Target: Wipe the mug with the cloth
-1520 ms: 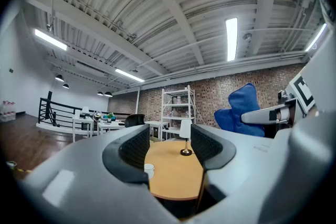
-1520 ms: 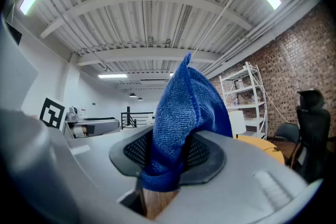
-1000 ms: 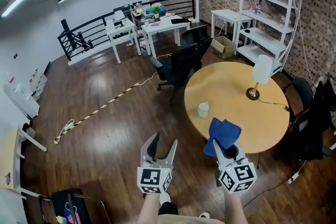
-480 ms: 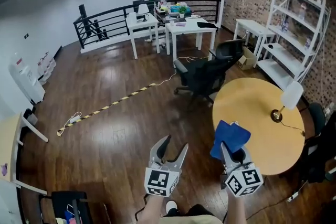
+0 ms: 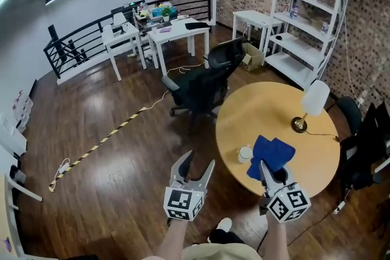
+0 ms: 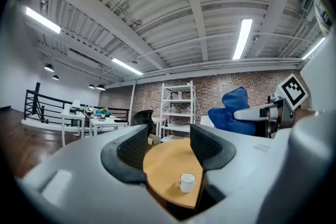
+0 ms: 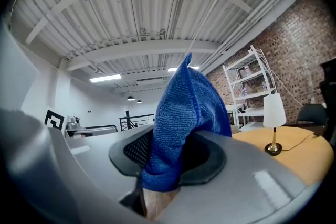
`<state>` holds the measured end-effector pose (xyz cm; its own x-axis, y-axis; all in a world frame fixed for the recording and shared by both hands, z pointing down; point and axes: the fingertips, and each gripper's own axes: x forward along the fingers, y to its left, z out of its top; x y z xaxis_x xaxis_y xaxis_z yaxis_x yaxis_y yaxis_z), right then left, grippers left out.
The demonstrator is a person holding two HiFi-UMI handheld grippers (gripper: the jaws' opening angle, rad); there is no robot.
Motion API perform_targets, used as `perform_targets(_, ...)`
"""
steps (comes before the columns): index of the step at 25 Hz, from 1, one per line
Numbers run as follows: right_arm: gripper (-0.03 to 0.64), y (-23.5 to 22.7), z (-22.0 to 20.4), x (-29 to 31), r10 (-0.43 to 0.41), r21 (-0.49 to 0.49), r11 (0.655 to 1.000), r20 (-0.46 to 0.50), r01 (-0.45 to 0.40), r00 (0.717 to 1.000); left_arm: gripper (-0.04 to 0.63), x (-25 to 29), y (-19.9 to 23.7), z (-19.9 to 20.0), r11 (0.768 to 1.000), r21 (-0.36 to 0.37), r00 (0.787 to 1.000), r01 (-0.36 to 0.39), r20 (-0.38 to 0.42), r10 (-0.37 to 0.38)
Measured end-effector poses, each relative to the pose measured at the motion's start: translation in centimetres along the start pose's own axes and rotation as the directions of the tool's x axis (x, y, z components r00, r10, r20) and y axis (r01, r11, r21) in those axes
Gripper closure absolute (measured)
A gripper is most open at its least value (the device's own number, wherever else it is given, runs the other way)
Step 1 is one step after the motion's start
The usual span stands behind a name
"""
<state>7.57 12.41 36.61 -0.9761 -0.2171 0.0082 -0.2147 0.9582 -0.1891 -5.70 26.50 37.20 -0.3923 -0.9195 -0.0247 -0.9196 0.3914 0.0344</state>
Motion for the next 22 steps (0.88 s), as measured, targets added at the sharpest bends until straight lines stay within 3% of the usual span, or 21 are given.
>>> perform_targets(7, 0.476, -8.6, 0.7, 2.4, -0.081, 0.020, 0.997, 0.023, 0.081, 0.996, 0.364, 10.8, -2.3, -0.5, 0.990, 0.032, 0.991, 0.134, -0.028, -0.133)
perform_targets(11, 0.476, -11.5, -0.6, 3.3, -0.127, 0.046, 0.991, -0.014, 0.127, 0.992, 0.362, 15.0, -3.6, -2.1, 0.972, 0.027, 0.971, 0.231, -0.071, -0.229)
perform_targets(18, 0.476, -14.6, -3.0, 7.0, -0.224, 0.076, 0.971, -0.055, 0.228, 0.973, 0.364, 22.3, -3.1, -5.9, 0.905, 0.014, 0.893, 0.424, -0.171, -0.416)
perform_targets(20, 0.476, -15.9, -3.6, 8.1, -0.277, 0.077, 0.957, -0.058, 0.281, 0.959, 0.364, 24.7, -2.5, -7.6, 0.875, 0.013, 0.859, 0.483, -0.203, -0.471)
perform_targets(22, 0.476, -16.8, -4.8, 9.0, -0.331, 0.086, 0.938, -0.078, 0.337, 0.940, 0.364, 26.7, -2.4, -9.7, 0.832, 0.010, 0.807, 0.554, -0.250, -0.535)
